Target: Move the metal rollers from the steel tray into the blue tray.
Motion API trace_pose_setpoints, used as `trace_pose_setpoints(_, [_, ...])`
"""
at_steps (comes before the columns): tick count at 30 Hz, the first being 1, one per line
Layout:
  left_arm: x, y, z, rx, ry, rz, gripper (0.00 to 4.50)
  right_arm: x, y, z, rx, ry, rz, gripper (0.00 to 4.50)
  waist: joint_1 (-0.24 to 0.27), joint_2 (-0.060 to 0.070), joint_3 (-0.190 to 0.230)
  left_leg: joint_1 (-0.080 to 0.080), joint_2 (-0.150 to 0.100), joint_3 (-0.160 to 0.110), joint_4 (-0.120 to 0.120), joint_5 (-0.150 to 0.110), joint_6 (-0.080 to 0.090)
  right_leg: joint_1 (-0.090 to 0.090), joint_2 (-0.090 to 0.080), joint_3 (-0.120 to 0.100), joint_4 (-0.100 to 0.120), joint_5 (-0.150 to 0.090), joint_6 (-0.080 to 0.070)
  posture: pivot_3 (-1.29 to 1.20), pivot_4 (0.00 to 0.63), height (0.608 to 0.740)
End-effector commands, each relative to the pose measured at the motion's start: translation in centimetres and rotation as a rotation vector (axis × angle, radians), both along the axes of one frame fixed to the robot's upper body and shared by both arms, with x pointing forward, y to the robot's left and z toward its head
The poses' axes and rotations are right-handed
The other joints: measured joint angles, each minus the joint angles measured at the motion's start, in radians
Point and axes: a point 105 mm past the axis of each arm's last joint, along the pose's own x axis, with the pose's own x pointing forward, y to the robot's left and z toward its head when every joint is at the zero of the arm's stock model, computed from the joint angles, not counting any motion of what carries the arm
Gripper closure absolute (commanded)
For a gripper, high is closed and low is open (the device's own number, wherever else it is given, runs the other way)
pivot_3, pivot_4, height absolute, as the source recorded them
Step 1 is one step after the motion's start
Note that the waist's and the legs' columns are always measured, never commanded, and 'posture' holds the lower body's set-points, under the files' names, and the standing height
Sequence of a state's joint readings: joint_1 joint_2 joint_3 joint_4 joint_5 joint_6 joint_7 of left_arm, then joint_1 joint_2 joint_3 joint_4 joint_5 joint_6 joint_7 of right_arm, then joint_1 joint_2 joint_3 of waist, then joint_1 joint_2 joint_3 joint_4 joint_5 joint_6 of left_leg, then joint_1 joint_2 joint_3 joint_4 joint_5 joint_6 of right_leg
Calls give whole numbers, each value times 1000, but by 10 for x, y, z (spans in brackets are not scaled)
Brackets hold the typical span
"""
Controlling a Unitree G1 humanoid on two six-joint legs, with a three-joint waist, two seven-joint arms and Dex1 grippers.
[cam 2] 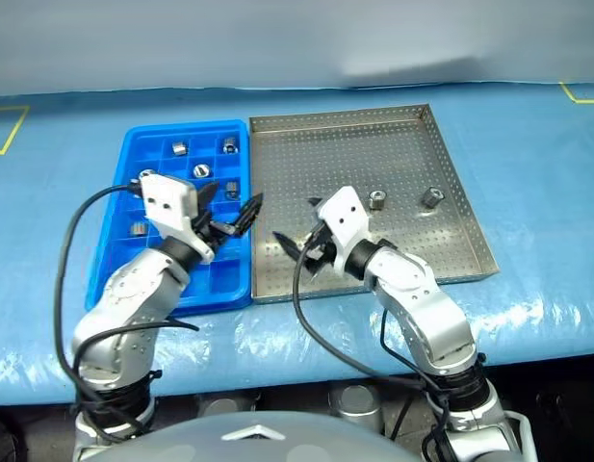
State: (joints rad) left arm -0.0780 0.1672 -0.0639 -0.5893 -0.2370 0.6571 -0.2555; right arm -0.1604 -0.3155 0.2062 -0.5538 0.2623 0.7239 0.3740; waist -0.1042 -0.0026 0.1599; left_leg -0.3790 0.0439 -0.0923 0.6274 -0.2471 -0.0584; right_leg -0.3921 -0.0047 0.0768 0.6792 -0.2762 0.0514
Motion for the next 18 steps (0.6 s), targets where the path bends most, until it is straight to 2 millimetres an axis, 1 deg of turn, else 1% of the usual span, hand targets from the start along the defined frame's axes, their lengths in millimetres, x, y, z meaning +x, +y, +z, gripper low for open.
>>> trace_pose_setpoints(1, [-5,-18,3,65,-107,-92,60,8,-13,-5,-5,17,-128,0,-13,0,0,0,0,0,0,0,0,0,0,0,0,0,0,-193,150,740])
trace_pose_setpoints(4, [-12,-29,-4,76,-115,-182,60,17,-17,-12,13,58,-211,0,-33,0,0,0,0,1,-1,0,1,-1,0,2,0,0,0,-195,150,740])
trace_pose_setpoints(8, [-30,-35,-18,83,-59,-329,60,29,-15,-21,27,114,-280,0,-52,1,0,0,1,3,-1,-1,1,-1,1,3,0,0,0,-176,150,740])
trace_pose_setpoints(11, [-35,-34,-22,84,-31,-362,60,33,-14,-24,25,132,-299,0,-52,1,0,0,1,2,-1,-1,1,-1,1,3,1,-1,2,-158,150,740])
trace_pose_setpoints(14, [-48,-30,-32,134,14,-428,60,41,-9,-30,8,165,-334,0,-54,1,0,0,1,3,-1,-1,1,-2,1,3,1,-1,2,-140,150,740])
trace_pose_setpoints(18, [-53,-27,-36,152,35,-439,60,48,-3,-36,12,209,-355,0,-46,1,1,0,1,2,-1,-1,1,-2,2,3,1,-1,2,-112,150,740])
